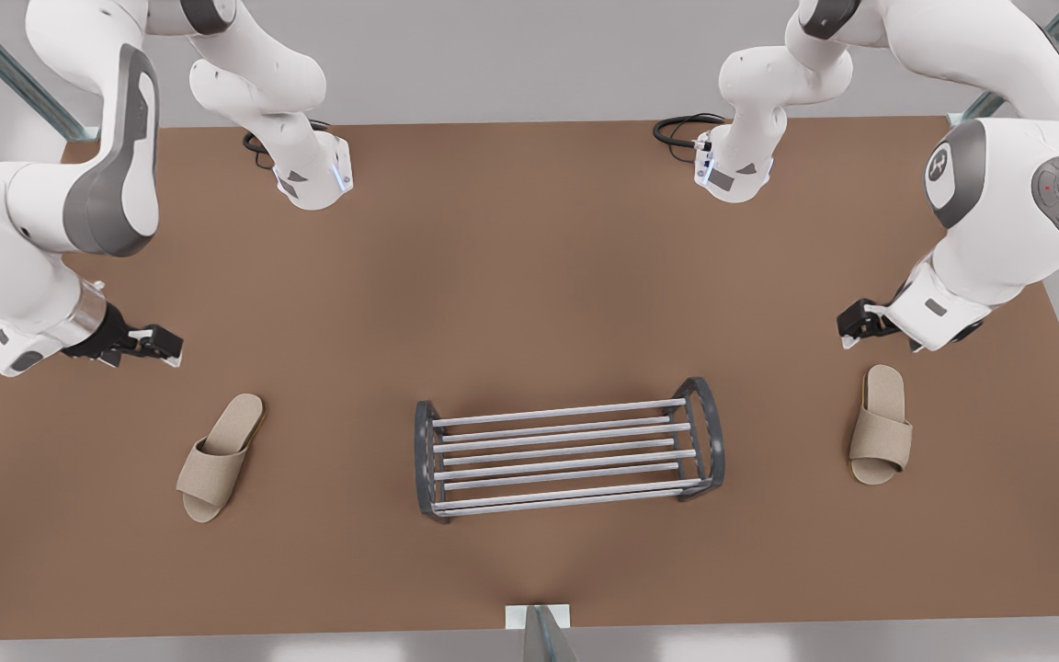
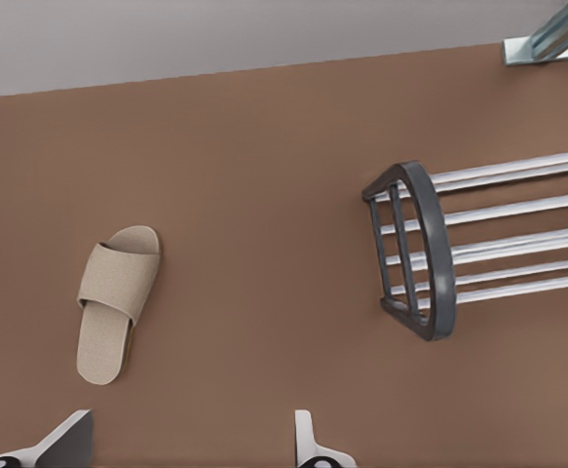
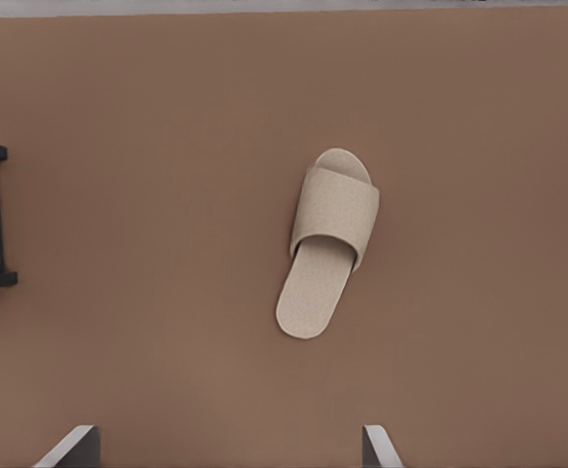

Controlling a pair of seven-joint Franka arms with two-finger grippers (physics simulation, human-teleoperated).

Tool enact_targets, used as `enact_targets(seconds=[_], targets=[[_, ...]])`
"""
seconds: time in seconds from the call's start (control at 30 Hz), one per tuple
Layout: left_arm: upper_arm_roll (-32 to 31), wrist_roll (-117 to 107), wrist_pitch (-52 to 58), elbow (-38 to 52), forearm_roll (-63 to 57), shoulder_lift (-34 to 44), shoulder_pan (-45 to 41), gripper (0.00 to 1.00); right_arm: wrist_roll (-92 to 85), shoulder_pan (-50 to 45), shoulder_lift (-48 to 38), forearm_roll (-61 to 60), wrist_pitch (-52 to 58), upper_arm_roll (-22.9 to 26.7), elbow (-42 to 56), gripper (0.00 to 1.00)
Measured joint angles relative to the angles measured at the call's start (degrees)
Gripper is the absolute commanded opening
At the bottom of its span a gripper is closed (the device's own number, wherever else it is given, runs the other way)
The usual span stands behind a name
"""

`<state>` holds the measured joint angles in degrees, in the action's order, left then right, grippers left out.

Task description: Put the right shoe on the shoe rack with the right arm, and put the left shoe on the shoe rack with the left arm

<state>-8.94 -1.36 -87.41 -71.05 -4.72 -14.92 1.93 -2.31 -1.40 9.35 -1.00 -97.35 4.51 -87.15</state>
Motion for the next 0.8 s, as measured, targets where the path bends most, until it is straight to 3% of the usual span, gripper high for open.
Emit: enact_targets(seconds=[0.07, 0.13, 0.27, 0.33, 0.43, 0.53, 0.67, 0.8], targets=[[0.0, -0.12, -0.33, -0.29, -0.4, 0.07, 0.02, 1.0, -0.21, 0.11, -0.34, 0.27, -0.18, -1.11, 0.02, 1.0], [1.38, -0.9, -2.46, -4.59, 0.48, 2.01, -0.35, 1.0, -1.01, 1.58, -0.65, 2.31, -0.33, -5.66, -2.64, 1.0], [12.48, -3.66, -15.24, -27.74, 15.21, 10.8, -0.37, 1.0, -2.51, 0.38, -0.9, 15.81, -4.26, -18.26, -10.6, 1.0], [17.84, -2.23, -22.69, -39.31, 28.01, 12.55, 0.46, 1.0, -3.06, -1.08, -1.83, 24.25, -9.76, -20.65, -18.05, 1.0], [24.07, 5.69, -32.69, -51.94, 50.22, 12.13, 3.12, 1.0, -3.63, 1.51, -2.52, 36.67, -20.83, -20.29, -27.56, 1.0], [27.38, 19.01, -41.04, -58.68, 70.06, 9.62, 5.01, 1.0, -1.97, 3.28, -1.43, 59.53, -29.91, -18.33, -34.63, 1.0], [30.16, 39.69, -48.32, -59.99, 87.39, 3.85, 0.37, 1.0, 6.56, -2.91, 3.93, 92.71, -36.6, -13.12, -41.63, 1.0], [34.95, 58.1, -50.29, -64.12, 97.15, 1.52, 0.16, 1.0, 18.04, -4.1, 8.67, 118.06, -38.4, -8.38, -45.48, 1.0]])
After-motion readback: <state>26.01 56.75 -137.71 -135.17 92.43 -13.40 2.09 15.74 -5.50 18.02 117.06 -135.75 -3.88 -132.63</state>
